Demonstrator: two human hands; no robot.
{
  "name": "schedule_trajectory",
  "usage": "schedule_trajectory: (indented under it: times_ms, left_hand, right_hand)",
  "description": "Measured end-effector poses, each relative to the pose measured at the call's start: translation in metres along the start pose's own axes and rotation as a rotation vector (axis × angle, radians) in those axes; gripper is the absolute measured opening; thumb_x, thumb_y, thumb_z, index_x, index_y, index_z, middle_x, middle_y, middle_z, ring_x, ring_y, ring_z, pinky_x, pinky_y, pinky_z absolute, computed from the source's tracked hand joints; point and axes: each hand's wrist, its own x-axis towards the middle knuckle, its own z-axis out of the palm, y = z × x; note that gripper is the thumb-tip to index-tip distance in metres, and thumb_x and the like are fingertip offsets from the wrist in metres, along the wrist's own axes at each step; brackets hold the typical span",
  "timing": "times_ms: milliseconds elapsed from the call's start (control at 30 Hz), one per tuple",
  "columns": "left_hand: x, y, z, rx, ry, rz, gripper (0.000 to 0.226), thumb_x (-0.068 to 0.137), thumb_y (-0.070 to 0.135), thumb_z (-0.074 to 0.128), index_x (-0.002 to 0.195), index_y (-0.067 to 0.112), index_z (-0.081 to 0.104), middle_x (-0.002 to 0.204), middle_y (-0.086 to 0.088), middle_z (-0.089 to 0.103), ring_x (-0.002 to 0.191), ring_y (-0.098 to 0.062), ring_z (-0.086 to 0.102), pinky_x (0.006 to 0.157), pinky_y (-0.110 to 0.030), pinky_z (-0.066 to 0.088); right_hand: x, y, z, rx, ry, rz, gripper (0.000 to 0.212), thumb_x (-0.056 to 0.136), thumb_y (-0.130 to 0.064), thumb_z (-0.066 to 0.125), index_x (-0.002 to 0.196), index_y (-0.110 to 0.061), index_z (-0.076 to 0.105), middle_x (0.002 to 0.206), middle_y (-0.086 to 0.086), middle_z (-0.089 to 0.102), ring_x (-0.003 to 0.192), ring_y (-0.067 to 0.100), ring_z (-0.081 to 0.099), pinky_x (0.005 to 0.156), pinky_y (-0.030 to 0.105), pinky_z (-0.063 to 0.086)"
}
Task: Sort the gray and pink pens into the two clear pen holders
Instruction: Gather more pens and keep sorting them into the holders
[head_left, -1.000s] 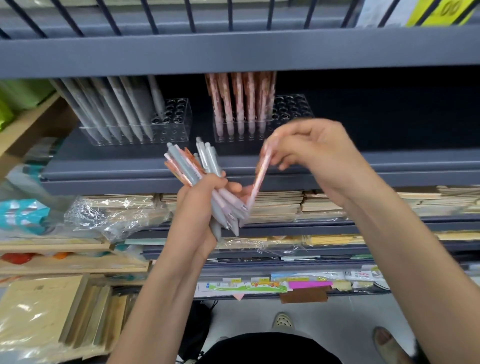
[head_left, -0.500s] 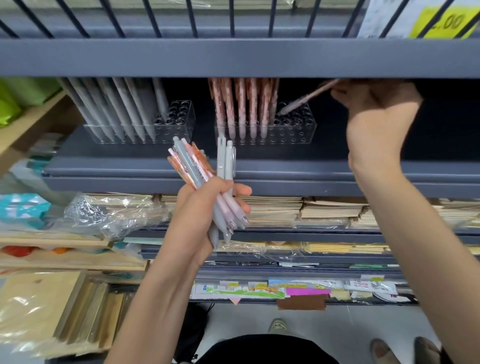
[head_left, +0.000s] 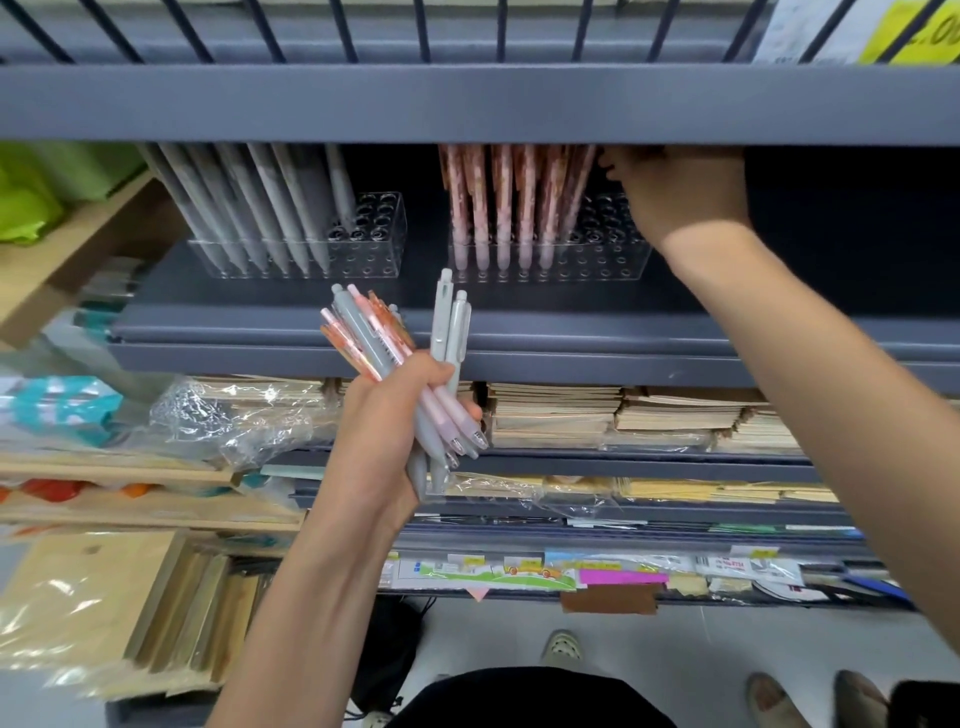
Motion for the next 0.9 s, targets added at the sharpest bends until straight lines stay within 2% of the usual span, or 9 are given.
schedule_trajectory:
  times_ms: [133,200,400,467,533,567,633,733,900]
  left_hand:
    - [-0.002,0.002,-0.007,-0.01,-0.018,-0.006,0.052,0.076,0.014,0.07,0.119,-0.008,0.051,0.056,-0.005,0.063,0.054,-0.018,0.067,0.047,-0.026,0.052]
    - [-0.002,0.002,-0.009,-0.017,-0.026,0.0,0.068,0.069,0.016,0.07,0.127,-0.012,0.046,0.057,-0.004,0.063,0.053,-0.018,0.066,0.046,-0.027,0.051]
    - [-0.002,0.004,-0.014,-0.024,-0.053,0.003,0.062,0.069,0.017,0.07,0.121,-0.011,0.049,0.06,-0.006,0.064,0.053,-0.02,0.066,0.046,-0.026,0.051]
    - [0.0,0.005,-0.016,-0.018,-0.065,0.002,0.051,0.07,0.017,0.07,0.112,-0.007,0.053,0.061,-0.006,0.064,0.054,-0.02,0.066,0.045,-0.027,0.051]
    - [0.001,0.005,-0.018,-0.01,-0.075,0.009,0.041,0.071,0.017,0.069,0.103,-0.004,0.055,0.061,-0.006,0.064,0.053,-0.02,0.066,0.045,-0.026,0.051]
    - [0.002,0.005,-0.019,-0.008,-0.077,0.013,0.038,0.071,0.016,0.069,0.101,-0.003,0.055,0.061,-0.006,0.064,0.053,-0.02,0.066,0.045,-0.026,0.051]
    - [0.003,0.006,-0.02,0.002,-0.08,0.022,0.034,0.071,0.015,0.069,0.097,-0.003,0.056,0.061,-0.006,0.065,0.053,-0.02,0.066,0.045,-0.026,0.051]
    - [0.004,0.006,-0.018,0.017,-0.095,0.033,0.021,0.078,0.01,0.069,0.093,-0.001,0.058,0.061,-0.008,0.064,0.053,-0.021,0.066,0.045,-0.028,0.053]
    - [0.004,0.009,-0.019,-0.002,-0.1,0.052,0.012,0.088,0.004,0.063,0.098,-0.003,0.059,0.068,-0.013,0.07,0.056,-0.024,0.069,0.048,-0.028,0.055]
  right_hand:
    - [0.003,-0.004,0.004,-0.132,-0.009,-0.035,0.032,0.101,-0.034,0.043,0.12,-0.017,0.062,0.125,0.002,0.065,0.118,0.021,0.056,0.1,0.026,0.038]
    - [0.003,-0.003,0.007,-0.166,0.013,-0.032,0.032,0.102,-0.036,0.043,0.117,-0.017,0.063,0.122,0.001,0.066,0.111,0.018,0.056,0.086,0.019,0.033]
    - [0.0,-0.002,0.013,-0.075,0.069,-0.023,0.032,0.098,-0.037,0.052,0.121,-0.017,0.062,0.125,0.003,0.065,0.109,0.014,0.056,0.084,0.007,0.028]
    - [-0.009,-0.002,0.01,-0.077,0.119,-0.006,0.035,0.094,-0.037,0.055,0.114,-0.011,0.068,0.118,0.009,0.069,0.11,0.022,0.061,0.095,0.023,0.042]
    - [-0.026,-0.003,0.009,0.025,0.234,-0.089,0.028,0.089,-0.03,0.059,0.094,-0.005,0.072,0.096,0.014,0.073,0.092,0.021,0.066,0.088,0.038,0.05]
    - [-0.036,-0.006,0.01,0.171,0.235,-0.117,0.02,0.086,-0.026,0.062,0.085,-0.009,0.072,0.082,0.008,0.073,0.079,0.012,0.064,0.079,0.035,0.052]
    - [-0.058,-0.014,0.014,0.261,0.039,-0.113,0.013,0.082,-0.03,0.066,0.074,-0.022,0.071,0.065,-0.011,0.069,0.062,-0.001,0.057,0.064,0.023,0.049]
    - [-0.086,-0.019,0.024,0.167,-0.384,-0.116,0.017,0.083,-0.042,0.071,0.078,-0.027,0.076,0.075,-0.011,0.072,0.067,0.004,0.063,0.066,0.019,0.051]
    - [-0.099,-0.025,0.038,0.374,-0.59,-0.047,0.01,0.084,-0.025,0.076,0.085,-0.015,0.077,0.074,-0.006,0.071,0.066,-0.001,0.058,0.062,0.015,0.048]
